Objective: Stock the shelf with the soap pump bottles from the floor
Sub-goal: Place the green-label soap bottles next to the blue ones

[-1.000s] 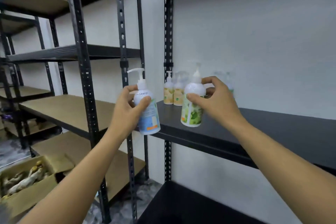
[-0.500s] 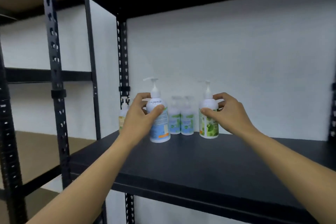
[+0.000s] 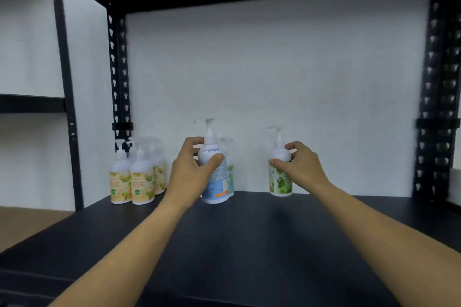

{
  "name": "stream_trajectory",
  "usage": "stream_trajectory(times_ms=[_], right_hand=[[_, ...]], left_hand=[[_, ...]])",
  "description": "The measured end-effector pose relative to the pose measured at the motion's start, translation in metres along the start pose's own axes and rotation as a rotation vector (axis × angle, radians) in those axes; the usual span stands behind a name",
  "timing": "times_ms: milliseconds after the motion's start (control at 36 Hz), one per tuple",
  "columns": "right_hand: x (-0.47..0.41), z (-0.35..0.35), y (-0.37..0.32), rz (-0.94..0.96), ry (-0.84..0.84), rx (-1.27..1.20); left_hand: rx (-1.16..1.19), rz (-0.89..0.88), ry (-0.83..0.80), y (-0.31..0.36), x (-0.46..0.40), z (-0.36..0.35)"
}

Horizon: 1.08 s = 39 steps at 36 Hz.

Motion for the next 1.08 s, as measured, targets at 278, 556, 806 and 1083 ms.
stream_trajectory(times_ms=[278,556,806,1083], right_hand=[[-0.012,-0.027,0.023,-0.023,-0.024,-0.001],[-0.016,-0.043,0.031,-0.025,-0.022,-0.015],[-0.018,-0.046,0.036,-0.013,-0.008,-0.004],[-0.018,-0.045,0.038,-0.015,-0.024,0.0]], left_hand=[[-0.035,0.022,0.008,-0.017,-0.008,-0.015],[-0.059,0.022,0.013,-0.028,-0.015,-0.014],[-0.085,0.024,0.01,-0.036,-0.019,-0.015],[-0.111,0.035,-0.002,-0.045,-0.024,-0.027]])
Point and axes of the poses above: each hand's wrist, its own x-axis away from the middle knuckle, its own z-axis out of the back of the hand, y = z × x, the point moved 7 cm from there along -x, towards the middle knuckle, and after that the axes turned 5 degrees about x, right-handed, at the moved point
